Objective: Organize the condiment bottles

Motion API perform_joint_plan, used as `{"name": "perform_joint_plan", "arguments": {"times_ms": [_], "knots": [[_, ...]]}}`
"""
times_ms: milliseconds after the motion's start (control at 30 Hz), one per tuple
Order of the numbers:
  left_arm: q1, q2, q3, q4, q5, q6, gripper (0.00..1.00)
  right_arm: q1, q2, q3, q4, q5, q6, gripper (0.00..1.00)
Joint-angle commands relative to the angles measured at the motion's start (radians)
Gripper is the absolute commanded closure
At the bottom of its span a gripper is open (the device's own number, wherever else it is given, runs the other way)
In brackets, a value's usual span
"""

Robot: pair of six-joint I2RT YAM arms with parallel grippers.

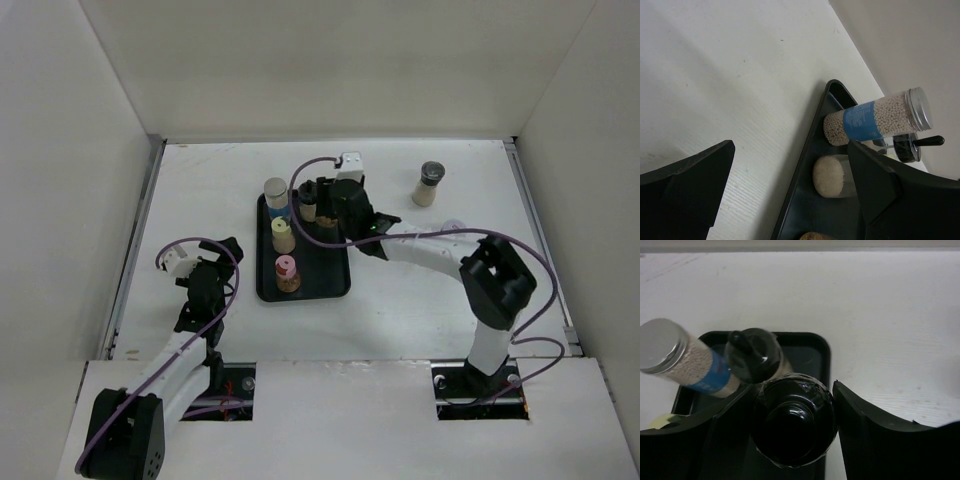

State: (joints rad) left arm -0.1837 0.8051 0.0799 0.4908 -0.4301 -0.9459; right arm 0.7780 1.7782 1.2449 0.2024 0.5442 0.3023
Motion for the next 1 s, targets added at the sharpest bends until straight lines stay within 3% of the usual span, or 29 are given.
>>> {"name": "perform_joint_plan", "arguments": {"times_ms": [0,267,467,667,733,767,833,867,967], "knots": [[0.007,-0.014,0.02,0.046,0.001,0.007,0.0,0.039,0.076,0.085,0.055,-0.036,-0.006,0.45],[0.01,-0.029,0.017,0.043,-0.002,0.01,0.0,0.088,0.193,0.168,0.046,-0.058,0.001,0.42],[0.008,-0.026,0.018,0.043,-0.007,0.013,0.0,0.108,0.178,0.166,0.045,-0.055,0.004,0.13],[0.007,-0.043,0.014,0.038,-0.016,0.018,0.0,0.077,0.002,0.061,0.029,-0.056,-0.009,0.06],[0.005,-0.04,0.015,0.038,-0.01,0.018,0.0,0.022,-0.052,-0.001,0.049,-0.049,-0.012,0.09],[0.003,-0.046,0.015,0.038,-0.01,0.018,0.0,-0.018,-0.072,-0.027,0.054,-0.044,-0.005,0.17],[0.002,-0.049,0.014,0.038,-0.018,0.018,0.0,-0.108,-0.114,-0.076,0.058,-0.03,0.004,0.45],[0.002,-0.044,0.014,0.038,-0.018,0.018,0.0,-0.156,-0.131,-0.091,0.057,-0.011,0.008,0.55],[0.0,-0.034,0.018,0.038,-0.009,0.018,0.0,-0.284,-0.158,-0.119,0.052,0.048,0.003,0.55]]}}
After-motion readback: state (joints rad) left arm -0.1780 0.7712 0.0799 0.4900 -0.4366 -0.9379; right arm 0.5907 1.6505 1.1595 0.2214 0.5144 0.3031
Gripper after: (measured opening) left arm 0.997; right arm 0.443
